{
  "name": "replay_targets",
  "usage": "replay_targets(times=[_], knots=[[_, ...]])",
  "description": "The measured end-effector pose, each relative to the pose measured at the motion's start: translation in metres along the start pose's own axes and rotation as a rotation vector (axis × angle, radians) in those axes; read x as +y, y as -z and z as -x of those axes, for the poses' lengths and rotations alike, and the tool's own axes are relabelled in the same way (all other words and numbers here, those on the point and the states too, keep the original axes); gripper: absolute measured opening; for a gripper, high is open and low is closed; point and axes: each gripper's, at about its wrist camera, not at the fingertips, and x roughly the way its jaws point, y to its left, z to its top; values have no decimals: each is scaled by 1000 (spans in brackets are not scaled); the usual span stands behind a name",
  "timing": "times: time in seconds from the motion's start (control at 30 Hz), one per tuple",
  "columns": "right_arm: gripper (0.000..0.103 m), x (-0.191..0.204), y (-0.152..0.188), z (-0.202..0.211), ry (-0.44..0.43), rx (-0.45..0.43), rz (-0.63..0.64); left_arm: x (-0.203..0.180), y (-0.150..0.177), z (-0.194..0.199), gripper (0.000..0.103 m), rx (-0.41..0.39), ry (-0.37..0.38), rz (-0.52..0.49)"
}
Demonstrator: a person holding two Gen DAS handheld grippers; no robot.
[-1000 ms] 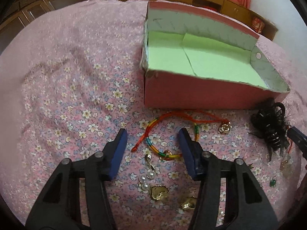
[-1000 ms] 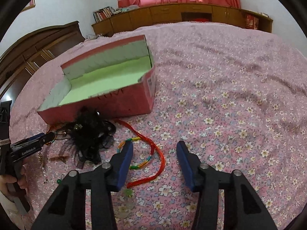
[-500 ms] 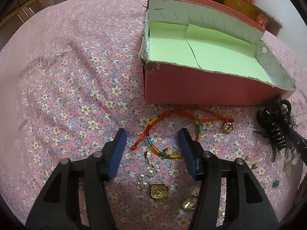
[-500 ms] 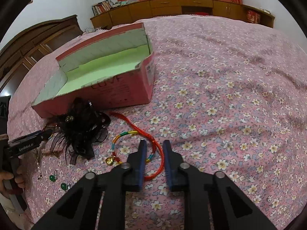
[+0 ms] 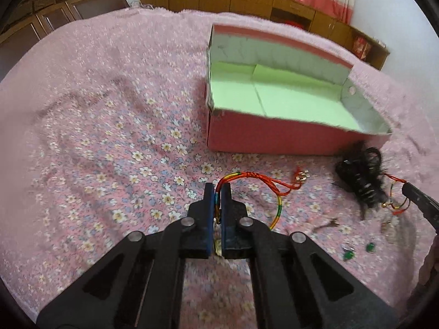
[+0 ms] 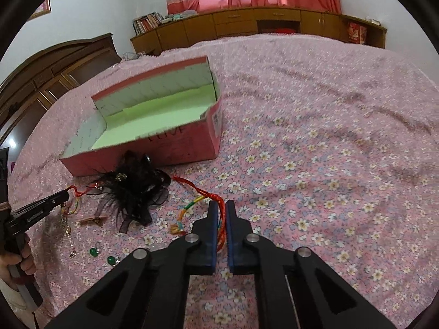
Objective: Organize jewelry
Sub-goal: 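Carry both bracelets into the green-lined box and open both tools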
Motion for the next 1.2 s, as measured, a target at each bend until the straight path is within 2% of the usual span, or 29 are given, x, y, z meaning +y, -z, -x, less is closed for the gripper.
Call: replay_targets(times=[0.33, 0.43, 0.6, 0.9, 1.2], knots=[[6, 6, -5, 42, -5, -95, 16, -9, 7, 72, 0, -87, 31, -15], [6, 9, -7, 56, -8, -118, 34, -13, -3, 68, 0, -109, 28, -24], [6, 16, -15, 73, -12, -160, 61, -17, -15, 83, 0, -141, 20, -45], [6, 38, -42, 89, -50, -205, 123, -31, -48, 69, 0, -168, 18, -80], [6, 51, -82, 76, -108, -189, 133, -35, -82, 58, 0, -185, 3, -96]])
